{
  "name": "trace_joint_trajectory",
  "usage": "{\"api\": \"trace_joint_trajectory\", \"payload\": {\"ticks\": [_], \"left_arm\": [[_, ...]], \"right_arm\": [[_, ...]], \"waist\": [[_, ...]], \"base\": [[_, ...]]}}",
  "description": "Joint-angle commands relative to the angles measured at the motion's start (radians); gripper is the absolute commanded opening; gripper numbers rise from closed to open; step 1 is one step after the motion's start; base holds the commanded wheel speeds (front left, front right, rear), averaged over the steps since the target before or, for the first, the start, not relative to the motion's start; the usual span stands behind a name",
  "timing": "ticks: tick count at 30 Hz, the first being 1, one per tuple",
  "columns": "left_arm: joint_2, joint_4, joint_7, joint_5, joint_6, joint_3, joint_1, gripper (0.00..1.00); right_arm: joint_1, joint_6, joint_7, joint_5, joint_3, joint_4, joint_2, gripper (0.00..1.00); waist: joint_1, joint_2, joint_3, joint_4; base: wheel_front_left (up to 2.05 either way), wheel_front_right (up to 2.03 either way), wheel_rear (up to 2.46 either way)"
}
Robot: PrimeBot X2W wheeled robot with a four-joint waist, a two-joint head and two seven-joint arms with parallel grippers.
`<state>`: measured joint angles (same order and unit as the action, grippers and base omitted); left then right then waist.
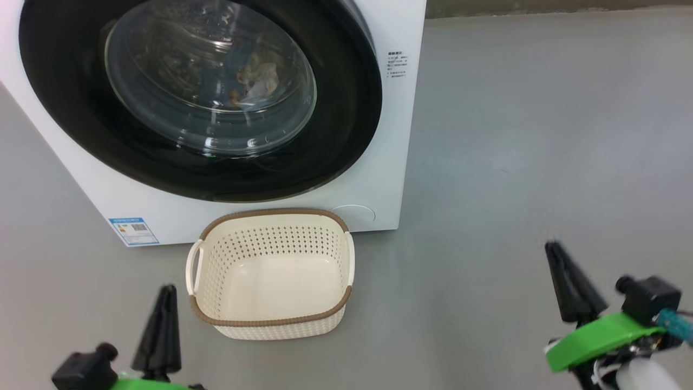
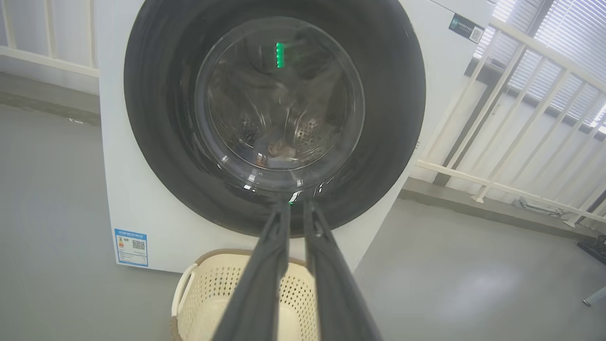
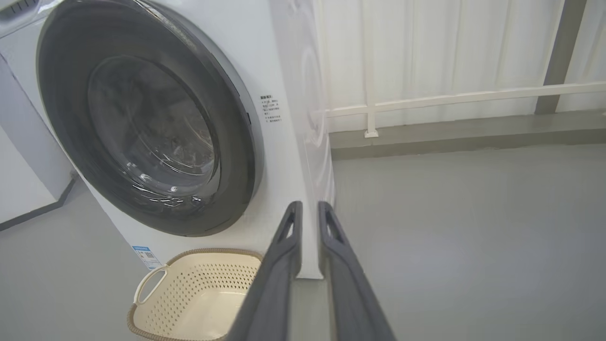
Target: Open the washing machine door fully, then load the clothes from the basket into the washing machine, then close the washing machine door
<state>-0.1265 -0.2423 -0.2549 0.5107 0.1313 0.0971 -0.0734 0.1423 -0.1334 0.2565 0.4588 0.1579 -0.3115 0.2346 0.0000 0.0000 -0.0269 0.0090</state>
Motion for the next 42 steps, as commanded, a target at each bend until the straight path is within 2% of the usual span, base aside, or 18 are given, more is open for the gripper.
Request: {"api": "trace_joint_trajectory", "payload": {"ticks": [1,6,11,42], "left_arm": [[-0.001,0.005,0.004,0.012,0.0,-0.003,-0.003,0.0],[0.002,0.006,0.018,0.057,0.0,-0.011,-0.004,0.0],[0.005,0.005,0.033,0.101,0.0,-0.019,-0.005,0.0],[0.023,0.002,0.121,0.365,0.0,-0.069,-0.013,0.0]], "right_arm": [[0.004,0.0,-0.004,0.013,-0.004,0.006,0.001,0.0],[0.001,0.0,-0.018,0.06,-0.014,0.01,-0.006,0.0],[0.0,0.0,-0.033,0.106,-0.024,0.012,-0.013,0.0],[-0.009,0.001,-0.12,0.384,-0.087,0.026,-0.056,0.0]], "waist": [[0.0,0.0,0.0,0.0],[0.0022,0.0,0.003,0.0],[0.0002,0.0,0.003,-0.001],[0.0,0.0,0.008,-0.003]], "base": [[0.0,0.0,0.0],[0.0,0.0,0.0],[0.0,0.0,0.0],[0.0,0.0,0.0]]}}
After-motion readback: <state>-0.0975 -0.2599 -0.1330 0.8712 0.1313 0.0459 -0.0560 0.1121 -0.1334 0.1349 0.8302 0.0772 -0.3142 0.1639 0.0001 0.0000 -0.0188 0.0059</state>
